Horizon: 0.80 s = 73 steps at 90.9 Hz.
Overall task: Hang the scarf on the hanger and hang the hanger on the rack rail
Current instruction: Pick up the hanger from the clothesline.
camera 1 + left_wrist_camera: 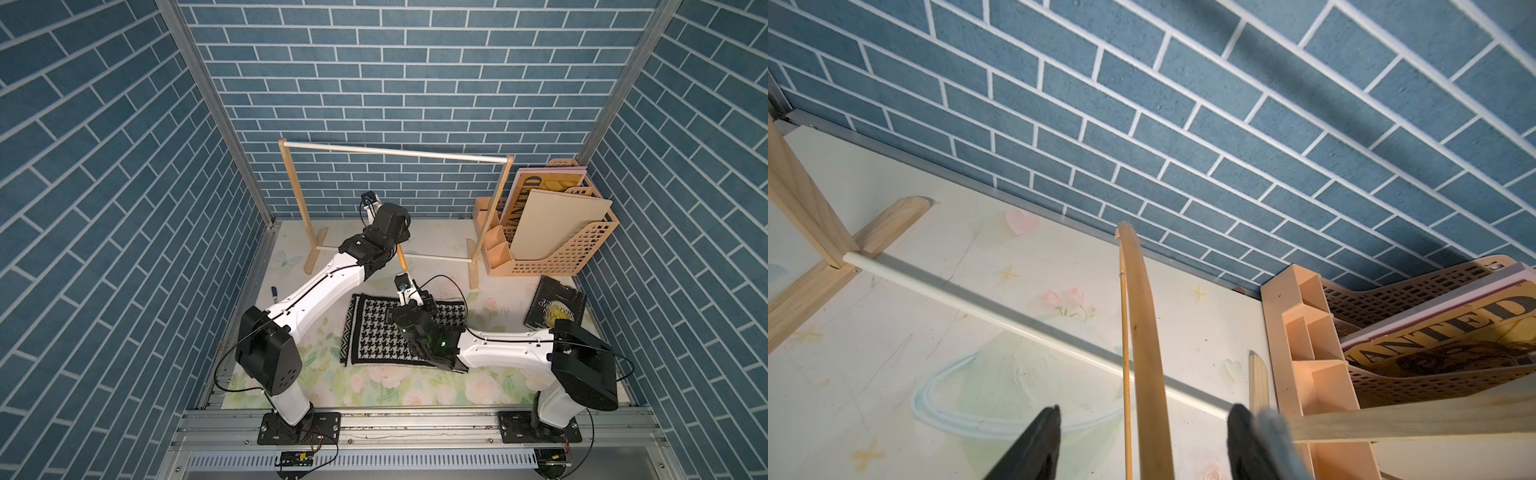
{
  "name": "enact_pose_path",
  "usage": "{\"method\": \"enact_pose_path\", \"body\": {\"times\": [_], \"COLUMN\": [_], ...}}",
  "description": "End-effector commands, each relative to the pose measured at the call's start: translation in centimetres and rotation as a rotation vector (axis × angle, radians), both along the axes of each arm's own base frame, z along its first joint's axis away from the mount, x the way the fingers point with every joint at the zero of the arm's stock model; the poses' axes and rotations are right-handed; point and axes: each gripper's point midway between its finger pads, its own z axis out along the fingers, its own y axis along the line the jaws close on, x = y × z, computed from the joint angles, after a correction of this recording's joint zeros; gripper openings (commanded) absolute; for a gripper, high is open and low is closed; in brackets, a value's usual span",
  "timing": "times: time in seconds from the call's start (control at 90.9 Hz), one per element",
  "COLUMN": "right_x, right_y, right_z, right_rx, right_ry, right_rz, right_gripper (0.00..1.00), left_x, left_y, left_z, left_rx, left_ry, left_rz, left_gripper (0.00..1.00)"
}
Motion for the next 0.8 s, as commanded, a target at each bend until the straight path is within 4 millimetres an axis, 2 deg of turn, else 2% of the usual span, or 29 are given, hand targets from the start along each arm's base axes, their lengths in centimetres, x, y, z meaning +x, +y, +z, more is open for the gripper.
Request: {"method": "enact_pose_path", "body": {"times": [0.0, 0.044, 0.143, 0.22, 0.308, 0.528, 0.638, 0.792], "right_x": [-0.2, -0.2, -0.3, -0.2, -0.3, -0.2, -0.2, -0.3], "right_y": [0.3, 0.4, 0.6, 0.8, 1.2, 2.2, 2.2, 2.1], "right_z": [1.7, 1.6, 1.5, 1.3, 1.0, 0.2, 0.2, 0.5], "right_rx": [0.062, 0.062, 0.064, 0.065, 0.054, 0.029, 0.031, 0.038], "right_ry": [-0.032, -0.035, -0.042, -0.054, -0.070, -0.070, -0.069, -0.072], "right_rz": [-0.001, 0.000, 0.013, 0.027, 0.045, 0.067, 0.070, 0.071], "right_gripper": [0.00, 0.00, 0.00, 0.00, 0.00, 0.00, 0.00, 0.00], "left_x": [0.3, 0.4, 0.2, 0.0, -0.4, -0.8, -0.6, -0.5], "left_y": [-0.6, -0.7, -1.0, -1.2, -1.2, -1.1, -1.2, -1.6], "left_z": [0.0, 0.0, 0.2, 0.5, 0.9, 1.0, 0.7, 0.3], "left_rx": [-0.015, -0.022, -0.045, -0.063, -0.074, -0.103, -0.108, -0.116], "left_ry": [0.019, 0.022, 0.028, 0.033, 0.033, 0.034, 0.040, 0.045], "left_rz": [-0.021, -0.024, -0.045, -0.063, -0.074, -0.094, -0.100, -0.110], "left_gripper": [0.65, 0.64, 0.55, 0.55, 0.58, 0.80, 0.80, 0.72]}}
